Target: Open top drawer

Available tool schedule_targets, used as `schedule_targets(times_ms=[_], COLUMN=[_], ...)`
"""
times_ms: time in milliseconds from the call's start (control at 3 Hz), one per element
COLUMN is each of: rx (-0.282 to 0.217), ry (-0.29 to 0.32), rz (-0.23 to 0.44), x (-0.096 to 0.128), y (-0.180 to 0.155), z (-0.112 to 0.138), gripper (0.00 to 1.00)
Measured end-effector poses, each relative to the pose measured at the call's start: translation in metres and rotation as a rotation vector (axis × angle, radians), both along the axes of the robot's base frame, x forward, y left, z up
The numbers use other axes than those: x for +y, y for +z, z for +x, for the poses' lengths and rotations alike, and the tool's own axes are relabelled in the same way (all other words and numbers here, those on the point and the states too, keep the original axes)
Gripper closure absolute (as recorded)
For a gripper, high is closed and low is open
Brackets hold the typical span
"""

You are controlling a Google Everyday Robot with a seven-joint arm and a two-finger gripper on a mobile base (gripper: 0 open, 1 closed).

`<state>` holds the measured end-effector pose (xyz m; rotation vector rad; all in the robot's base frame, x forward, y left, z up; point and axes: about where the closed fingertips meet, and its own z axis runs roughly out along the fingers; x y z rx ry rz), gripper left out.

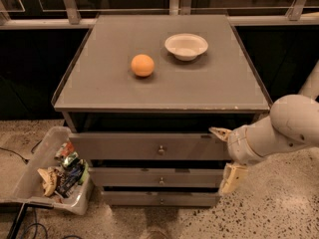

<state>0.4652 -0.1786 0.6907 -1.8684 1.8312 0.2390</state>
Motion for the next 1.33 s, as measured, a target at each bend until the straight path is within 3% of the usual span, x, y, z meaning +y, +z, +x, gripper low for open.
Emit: schedule_targets(times_ms=[1333], rx=[0.038], ry=[0.001], rz=[0.015], x=[0.021], y=[-0.048], z=[0.034], gripper=[0.0])
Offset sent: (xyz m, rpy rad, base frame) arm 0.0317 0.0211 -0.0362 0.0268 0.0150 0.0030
